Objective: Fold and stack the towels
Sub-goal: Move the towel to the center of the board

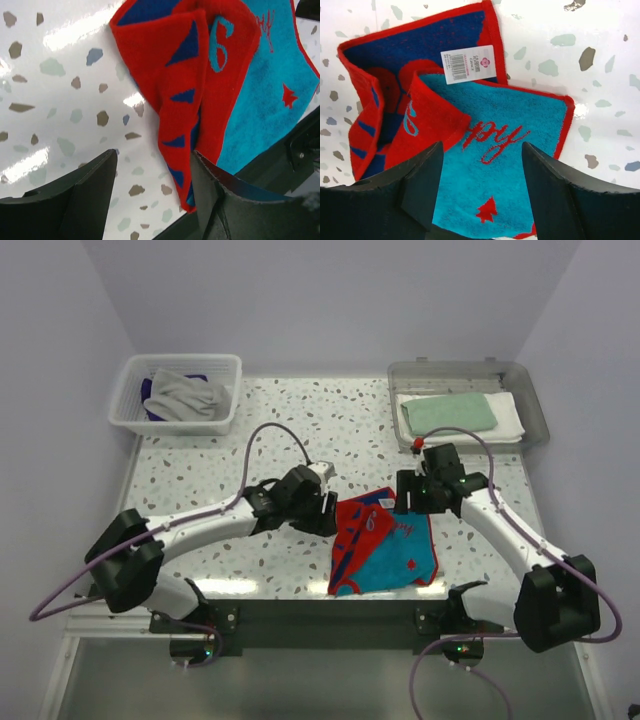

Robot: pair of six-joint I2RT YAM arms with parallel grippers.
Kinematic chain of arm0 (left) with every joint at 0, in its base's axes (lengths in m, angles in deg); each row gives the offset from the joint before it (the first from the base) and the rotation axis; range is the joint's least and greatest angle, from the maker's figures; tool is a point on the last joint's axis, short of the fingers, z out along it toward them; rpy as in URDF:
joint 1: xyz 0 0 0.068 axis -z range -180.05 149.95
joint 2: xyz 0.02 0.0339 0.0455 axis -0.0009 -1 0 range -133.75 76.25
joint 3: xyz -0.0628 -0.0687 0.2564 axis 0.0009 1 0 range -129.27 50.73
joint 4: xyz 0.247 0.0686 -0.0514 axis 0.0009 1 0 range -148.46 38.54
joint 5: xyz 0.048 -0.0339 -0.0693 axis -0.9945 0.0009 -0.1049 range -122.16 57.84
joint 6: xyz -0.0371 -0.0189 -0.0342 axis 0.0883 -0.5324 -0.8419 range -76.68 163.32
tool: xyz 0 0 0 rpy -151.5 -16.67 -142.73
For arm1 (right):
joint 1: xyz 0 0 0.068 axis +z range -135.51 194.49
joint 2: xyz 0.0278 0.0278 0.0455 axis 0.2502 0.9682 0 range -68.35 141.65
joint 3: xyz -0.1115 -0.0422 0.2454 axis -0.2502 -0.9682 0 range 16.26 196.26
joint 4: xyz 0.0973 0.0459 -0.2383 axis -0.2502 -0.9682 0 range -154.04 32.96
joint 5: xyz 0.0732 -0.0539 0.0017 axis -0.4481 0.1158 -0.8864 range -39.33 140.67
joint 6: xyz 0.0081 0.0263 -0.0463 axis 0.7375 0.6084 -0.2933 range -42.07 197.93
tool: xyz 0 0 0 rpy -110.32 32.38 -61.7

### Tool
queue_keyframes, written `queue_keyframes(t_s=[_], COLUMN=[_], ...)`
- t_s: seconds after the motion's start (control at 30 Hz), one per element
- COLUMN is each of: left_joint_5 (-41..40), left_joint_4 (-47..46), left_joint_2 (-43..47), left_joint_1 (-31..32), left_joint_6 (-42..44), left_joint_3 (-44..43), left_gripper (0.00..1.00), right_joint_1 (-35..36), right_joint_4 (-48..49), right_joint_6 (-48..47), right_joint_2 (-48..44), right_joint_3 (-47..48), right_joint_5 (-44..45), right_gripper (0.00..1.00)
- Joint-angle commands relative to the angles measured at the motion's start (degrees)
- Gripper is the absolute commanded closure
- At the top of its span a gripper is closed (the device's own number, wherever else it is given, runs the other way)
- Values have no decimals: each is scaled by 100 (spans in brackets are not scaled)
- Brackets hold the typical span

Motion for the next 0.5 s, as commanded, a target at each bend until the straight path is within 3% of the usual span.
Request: queue_keyframes(t_s=[0.0, 0.13, 0.47], left_joint_5=[-243, -531, -1798], left_joint_4=[-384, -330, 215], left_joint_2=[-430, -1036, -2223], left_joint_1=[23, 128, 612], left_joint_6=[144, 197, 30], left_joint_3=[-703, -1379, -2488], left_gripper=[35, 34, 36], right_joint_1=[6, 6, -3], right_joint_4=[469, 716, 1006], right_joint_6=[204, 336, 609], right_joint_2=[131, 431, 563], right_joint_3=[4, -31, -163], right_joint_5=[-261, -579, -79], right_gripper=[34, 32, 25])
